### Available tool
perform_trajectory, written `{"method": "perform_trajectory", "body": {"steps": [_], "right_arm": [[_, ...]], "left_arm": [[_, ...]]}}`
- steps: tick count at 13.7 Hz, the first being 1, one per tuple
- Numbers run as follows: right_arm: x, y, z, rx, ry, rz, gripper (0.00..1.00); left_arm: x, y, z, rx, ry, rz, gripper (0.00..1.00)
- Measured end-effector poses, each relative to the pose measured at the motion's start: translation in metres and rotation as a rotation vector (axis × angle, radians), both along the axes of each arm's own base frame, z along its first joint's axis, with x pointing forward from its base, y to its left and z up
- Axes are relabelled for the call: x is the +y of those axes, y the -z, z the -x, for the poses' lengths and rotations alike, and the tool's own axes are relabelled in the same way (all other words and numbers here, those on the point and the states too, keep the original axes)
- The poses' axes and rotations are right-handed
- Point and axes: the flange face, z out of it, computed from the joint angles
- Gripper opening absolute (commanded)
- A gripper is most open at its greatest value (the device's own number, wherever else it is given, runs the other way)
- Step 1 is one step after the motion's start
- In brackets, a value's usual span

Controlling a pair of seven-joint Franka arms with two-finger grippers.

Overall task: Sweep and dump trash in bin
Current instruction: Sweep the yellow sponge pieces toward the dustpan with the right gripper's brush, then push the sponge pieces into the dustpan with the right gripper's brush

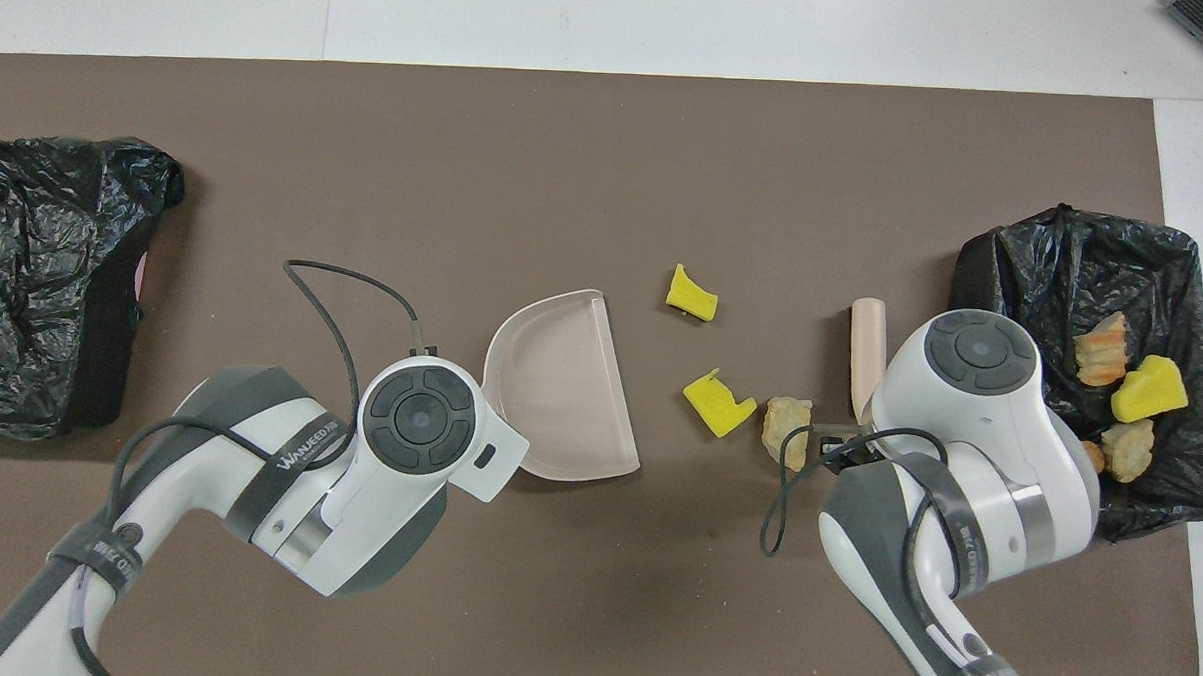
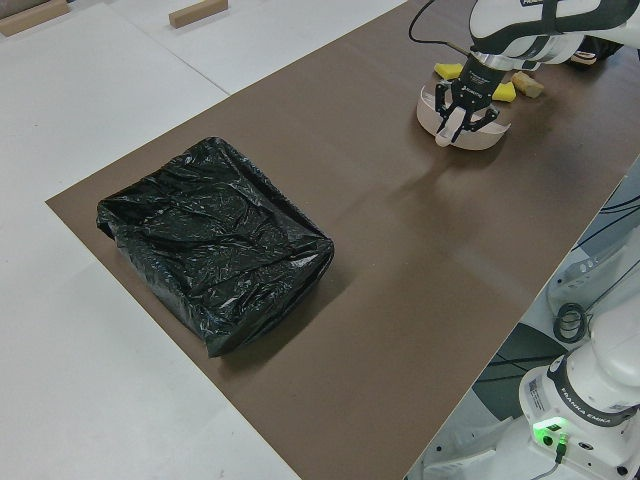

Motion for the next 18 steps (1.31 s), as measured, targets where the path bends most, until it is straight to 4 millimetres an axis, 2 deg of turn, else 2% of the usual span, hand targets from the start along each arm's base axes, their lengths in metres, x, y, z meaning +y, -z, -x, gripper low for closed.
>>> {"method": "perform_trajectory", "body": {"steps": [5, 9, 12, 18], "right_arm": [[0.016, 0.016, -0.003, -0.040, -0.020, -0.023, 0.00], [0.049, 0.022, 0.001, -0.060, -0.006, -0.055, 0.00], [0.090, 0.037, 0.000, -0.091, 0.017, -0.048, 0.00], [0.197, 0.034, -0.010, -0.105, -0.049, -0.137, 0.00]], "left_arm": [[0.001, 0.002, 0.001, 0.002, 0.002, -0.003, 0.00], [0.001, 0.002, 0.001, 0.003, 0.002, -0.004, 0.00], [0.001, 0.002, 0.001, 0.003, 0.002, -0.004, 0.00], [0.001, 0.002, 0.001, 0.003, 0.002, -0.004, 0.00]]}}
